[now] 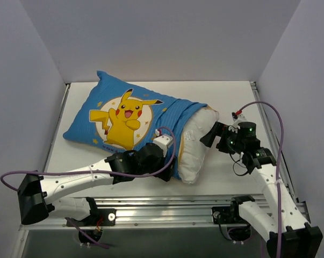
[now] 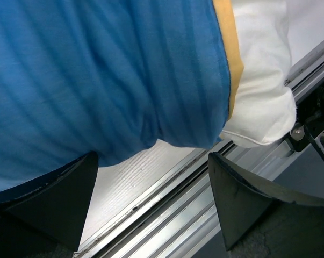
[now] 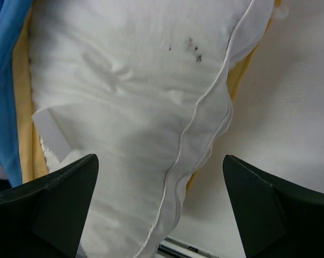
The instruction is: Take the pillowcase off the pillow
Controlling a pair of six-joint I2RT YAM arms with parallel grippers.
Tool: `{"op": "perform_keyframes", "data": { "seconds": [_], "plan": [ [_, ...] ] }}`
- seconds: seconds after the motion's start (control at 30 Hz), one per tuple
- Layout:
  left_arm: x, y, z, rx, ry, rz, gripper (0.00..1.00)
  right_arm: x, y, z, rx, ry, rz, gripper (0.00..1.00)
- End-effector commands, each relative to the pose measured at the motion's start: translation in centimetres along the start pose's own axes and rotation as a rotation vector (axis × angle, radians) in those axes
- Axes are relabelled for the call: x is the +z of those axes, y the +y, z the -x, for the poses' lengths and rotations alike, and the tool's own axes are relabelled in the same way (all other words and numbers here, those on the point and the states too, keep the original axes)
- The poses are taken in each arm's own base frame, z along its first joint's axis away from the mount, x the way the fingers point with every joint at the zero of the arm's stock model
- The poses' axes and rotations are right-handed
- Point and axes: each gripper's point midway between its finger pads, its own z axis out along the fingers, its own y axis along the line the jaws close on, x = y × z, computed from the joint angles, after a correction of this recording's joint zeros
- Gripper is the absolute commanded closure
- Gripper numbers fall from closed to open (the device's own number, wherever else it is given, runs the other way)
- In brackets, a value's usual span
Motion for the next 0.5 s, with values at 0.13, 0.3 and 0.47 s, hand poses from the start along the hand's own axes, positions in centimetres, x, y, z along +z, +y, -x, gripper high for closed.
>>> {"op": "perform_keyframes", "data": {
  "seconds": [0.13,0.3,0.47],
  "plan": [
    [2.1,-3.1,1.2,-0.014,-0.036,-0.068,0.17,-3.4,0.9,-4.6,-0.031,0.113,0.079,0.02],
    [3.1,-3.8,1.0,-0.025,-0.025,-0.092,0.25,-3.7,2.3,-6.8,0.015,0.150,0.163,0.01],
    [3.2,-5.0,1.3,-0.055,-0.027,-0.142,0.25,-3.4,2.4,-8.7,0.032,0.165,0.162,0.01]
  ]
}}
